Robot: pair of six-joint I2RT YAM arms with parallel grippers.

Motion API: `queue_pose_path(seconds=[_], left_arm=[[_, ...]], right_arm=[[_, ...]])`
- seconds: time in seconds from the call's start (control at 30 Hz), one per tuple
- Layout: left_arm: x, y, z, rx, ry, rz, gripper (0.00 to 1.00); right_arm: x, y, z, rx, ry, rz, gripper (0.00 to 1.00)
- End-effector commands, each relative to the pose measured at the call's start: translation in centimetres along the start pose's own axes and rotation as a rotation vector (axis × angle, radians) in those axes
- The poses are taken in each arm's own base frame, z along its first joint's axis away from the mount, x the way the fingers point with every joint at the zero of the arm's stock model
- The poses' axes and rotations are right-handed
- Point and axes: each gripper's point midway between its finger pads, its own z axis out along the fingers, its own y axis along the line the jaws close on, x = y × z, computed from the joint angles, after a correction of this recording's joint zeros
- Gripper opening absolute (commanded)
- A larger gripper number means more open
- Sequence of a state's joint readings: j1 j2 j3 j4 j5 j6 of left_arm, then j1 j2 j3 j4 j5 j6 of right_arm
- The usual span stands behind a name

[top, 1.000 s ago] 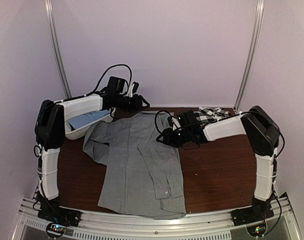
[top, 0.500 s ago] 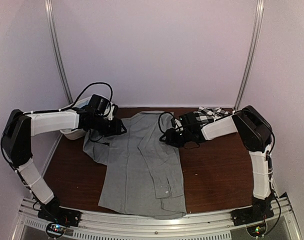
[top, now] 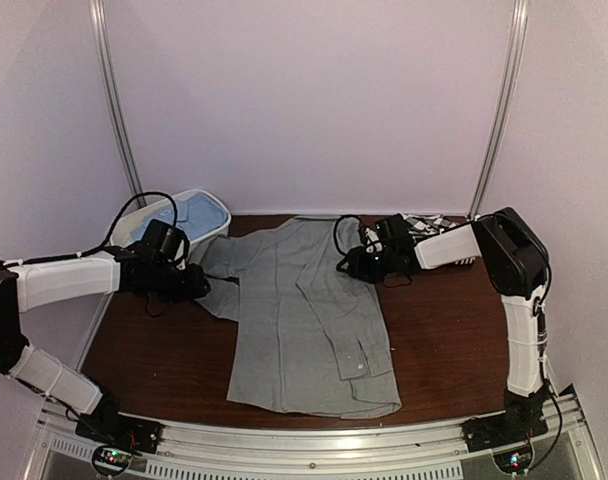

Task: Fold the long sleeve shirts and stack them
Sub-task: Move the right arm to the center of the board with the 1/3-folded shirt, then pick up the sleeve from the center of the board.

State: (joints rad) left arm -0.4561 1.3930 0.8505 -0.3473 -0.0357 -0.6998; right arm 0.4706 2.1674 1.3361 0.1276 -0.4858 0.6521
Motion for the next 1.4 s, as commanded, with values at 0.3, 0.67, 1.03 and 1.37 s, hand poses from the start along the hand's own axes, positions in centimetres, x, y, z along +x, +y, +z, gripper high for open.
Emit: queue_pose_path(seconds=[0.3,0.67,1.03,1.37], left_arm=[[1.9,2.0,3.3,-0.011,0.015,-0.123,0.58],[2.0,2.0,6.2,-0.012,0.018,-0.126,0.49],[1.9,3.2,6.8,-0.097,0.029,-0.097,0.08],[-4.7,4.3,-0.4,-0.256,-0.185,-0.020,0.00]], right_arm=[[-1.1,2.6,-3.1,0.078,0.017,-0.150,0.59],[-2.4,9.5,-9.7,0.021,-0.103,-0.255,0.62],[-2.5,12.6,-13.8,-0.017,-0.166,-0.295,0.62],[-3.0,14.5,-18.8,-0.038,-0.258,-0.343,0.63]])
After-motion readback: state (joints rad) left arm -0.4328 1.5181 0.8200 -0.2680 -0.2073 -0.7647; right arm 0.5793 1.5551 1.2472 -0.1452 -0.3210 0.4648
